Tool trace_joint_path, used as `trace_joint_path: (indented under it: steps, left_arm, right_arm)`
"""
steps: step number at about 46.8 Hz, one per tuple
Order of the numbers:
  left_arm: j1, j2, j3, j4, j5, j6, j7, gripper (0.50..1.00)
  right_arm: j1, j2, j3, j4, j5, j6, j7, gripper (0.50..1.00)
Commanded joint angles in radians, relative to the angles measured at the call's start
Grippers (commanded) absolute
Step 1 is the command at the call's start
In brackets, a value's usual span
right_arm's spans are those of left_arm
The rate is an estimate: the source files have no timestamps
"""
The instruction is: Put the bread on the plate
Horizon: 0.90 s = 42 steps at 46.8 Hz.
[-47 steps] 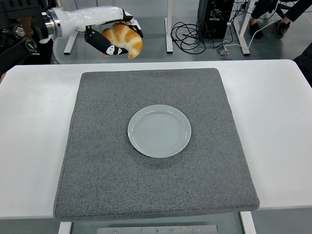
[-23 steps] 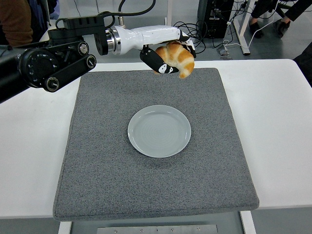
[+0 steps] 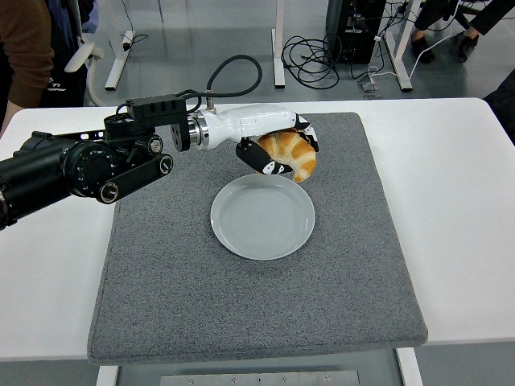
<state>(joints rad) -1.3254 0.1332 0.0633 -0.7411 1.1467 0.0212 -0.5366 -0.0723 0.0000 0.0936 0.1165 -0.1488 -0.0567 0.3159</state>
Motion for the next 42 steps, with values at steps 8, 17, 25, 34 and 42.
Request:
trace_joint_path:
  steps: [8,17,25,34,42]
  left_arm:
    - [0.061,-0.018,0.007,0.0,0.002,0.029,0.0,0.5]
    - [0.092,-0.03,0.036,0.0,0.002,0.059,-0.002,0.5]
    - [0.13,-0.03,0.055,0.0,0.002,0.088,-0.008,0.5]
    - [0.175,-0.029,0.078,0.0,0.002,0.121,-0.025,0.5]
    - [0.183,-0.021,0.076,0.0,0.002,0.126,-0.026,0.5]
  right_arm:
    - [0.0,0.0,0.0,0.0,0.0,0.0,0.0,1.0]
    - [0.0,0.0,0.0,0.0,0.0,0.0,0.0,1.0]
    - [0.0,0.0,0.0,0.0,0.0,0.0,0.0,1.0]
    - [0.0,0.0,0.0,0.0,0.0,0.0,0.0,1.0]
    - [0.0,0.0,0.0,0.0,0.0,0.0,0.0,1.0]
